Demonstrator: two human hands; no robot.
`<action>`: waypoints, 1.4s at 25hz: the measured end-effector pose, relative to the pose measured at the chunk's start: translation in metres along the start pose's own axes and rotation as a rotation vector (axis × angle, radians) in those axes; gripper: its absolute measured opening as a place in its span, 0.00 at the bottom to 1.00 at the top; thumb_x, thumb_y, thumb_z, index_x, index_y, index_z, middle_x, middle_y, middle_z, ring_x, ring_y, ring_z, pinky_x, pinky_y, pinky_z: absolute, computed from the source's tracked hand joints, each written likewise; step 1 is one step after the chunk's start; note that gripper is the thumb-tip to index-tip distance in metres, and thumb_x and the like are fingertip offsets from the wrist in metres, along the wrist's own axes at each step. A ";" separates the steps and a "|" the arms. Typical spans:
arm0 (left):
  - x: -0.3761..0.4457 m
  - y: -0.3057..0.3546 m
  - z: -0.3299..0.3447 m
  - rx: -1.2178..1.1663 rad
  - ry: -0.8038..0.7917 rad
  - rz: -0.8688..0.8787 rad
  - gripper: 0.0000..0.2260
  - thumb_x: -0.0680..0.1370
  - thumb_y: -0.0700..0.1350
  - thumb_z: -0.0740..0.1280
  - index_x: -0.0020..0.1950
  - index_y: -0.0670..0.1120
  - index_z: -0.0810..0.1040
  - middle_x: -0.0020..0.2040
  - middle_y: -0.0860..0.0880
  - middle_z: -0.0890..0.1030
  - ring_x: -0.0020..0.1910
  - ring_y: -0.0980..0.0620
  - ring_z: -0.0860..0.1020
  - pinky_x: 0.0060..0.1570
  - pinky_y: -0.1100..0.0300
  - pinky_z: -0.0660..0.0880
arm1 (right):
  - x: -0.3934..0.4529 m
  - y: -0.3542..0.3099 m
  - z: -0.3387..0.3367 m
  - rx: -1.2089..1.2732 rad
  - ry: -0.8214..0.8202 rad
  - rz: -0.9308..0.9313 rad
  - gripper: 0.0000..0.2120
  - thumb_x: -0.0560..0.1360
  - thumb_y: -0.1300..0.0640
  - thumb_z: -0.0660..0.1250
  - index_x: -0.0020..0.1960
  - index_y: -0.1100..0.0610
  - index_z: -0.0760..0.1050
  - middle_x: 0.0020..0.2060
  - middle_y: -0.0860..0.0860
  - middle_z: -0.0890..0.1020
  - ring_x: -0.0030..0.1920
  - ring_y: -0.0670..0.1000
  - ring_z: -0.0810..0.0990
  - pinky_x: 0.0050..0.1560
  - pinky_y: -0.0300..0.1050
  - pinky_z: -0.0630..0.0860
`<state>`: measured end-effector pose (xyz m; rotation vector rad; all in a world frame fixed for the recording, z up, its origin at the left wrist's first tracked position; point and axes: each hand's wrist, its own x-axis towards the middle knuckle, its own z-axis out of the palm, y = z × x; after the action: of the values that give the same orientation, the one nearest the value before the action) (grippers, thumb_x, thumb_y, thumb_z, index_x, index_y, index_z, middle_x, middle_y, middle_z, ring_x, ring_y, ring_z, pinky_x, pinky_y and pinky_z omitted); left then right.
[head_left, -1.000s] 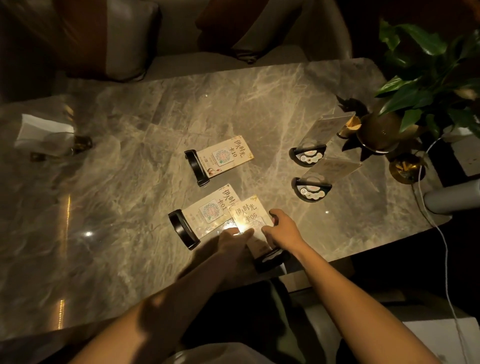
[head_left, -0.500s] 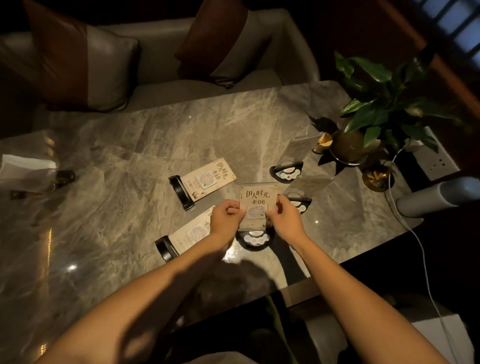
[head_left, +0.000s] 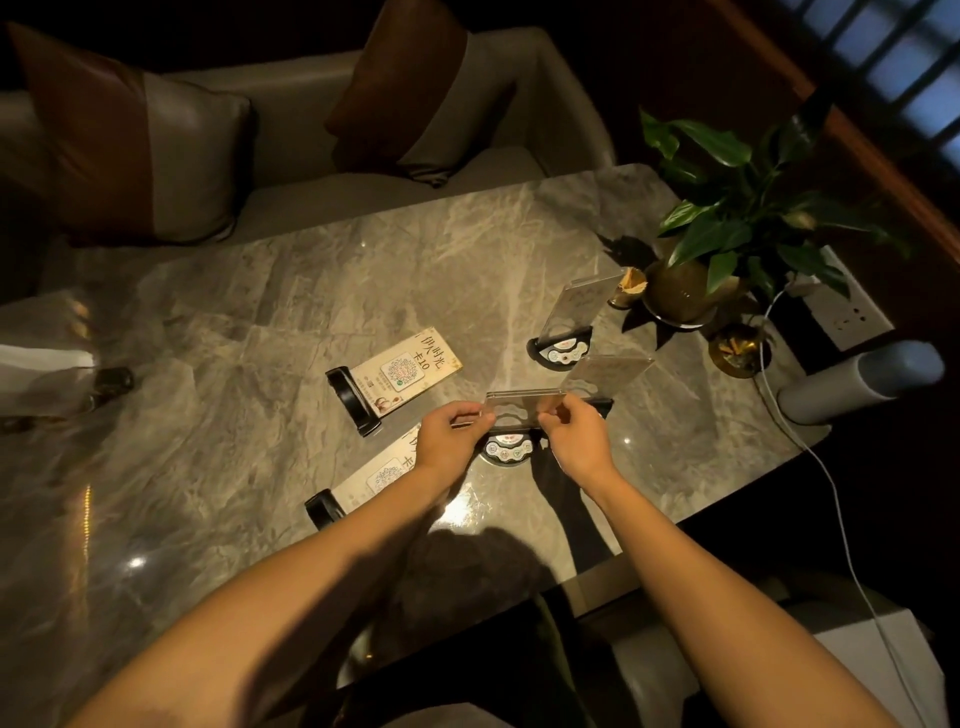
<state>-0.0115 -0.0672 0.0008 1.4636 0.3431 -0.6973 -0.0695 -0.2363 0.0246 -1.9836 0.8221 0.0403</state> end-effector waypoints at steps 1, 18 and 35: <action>0.000 0.001 -0.005 -0.003 -0.003 0.001 0.16 0.64 0.49 0.82 0.50 0.49 0.86 0.53 0.42 0.84 0.54 0.39 0.83 0.59 0.43 0.81 | -0.001 0.001 0.003 0.031 -0.001 0.036 0.08 0.77 0.64 0.67 0.55 0.57 0.78 0.41 0.44 0.81 0.44 0.47 0.79 0.46 0.42 0.73; 0.007 -0.037 -0.169 0.964 -0.035 0.008 0.35 0.65 0.57 0.73 0.70 0.53 0.71 0.64 0.48 0.80 0.60 0.46 0.81 0.59 0.47 0.80 | -0.083 0.001 0.157 0.002 -0.306 0.402 0.22 0.73 0.58 0.73 0.61 0.61 0.67 0.50 0.52 0.75 0.50 0.52 0.75 0.36 0.34 0.70; -0.022 0.006 -0.175 0.620 -0.009 0.191 0.04 0.78 0.42 0.69 0.51 0.46 0.76 0.47 0.43 0.84 0.48 0.44 0.84 0.47 0.47 0.84 | -0.058 -0.063 0.140 0.234 -0.208 0.081 0.04 0.76 0.66 0.66 0.48 0.59 0.72 0.43 0.53 0.83 0.44 0.51 0.84 0.45 0.56 0.84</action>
<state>0.0095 0.1077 0.0002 2.0460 -0.0344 -0.6853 -0.0384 -0.0755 0.0165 -1.6942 0.7356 0.1866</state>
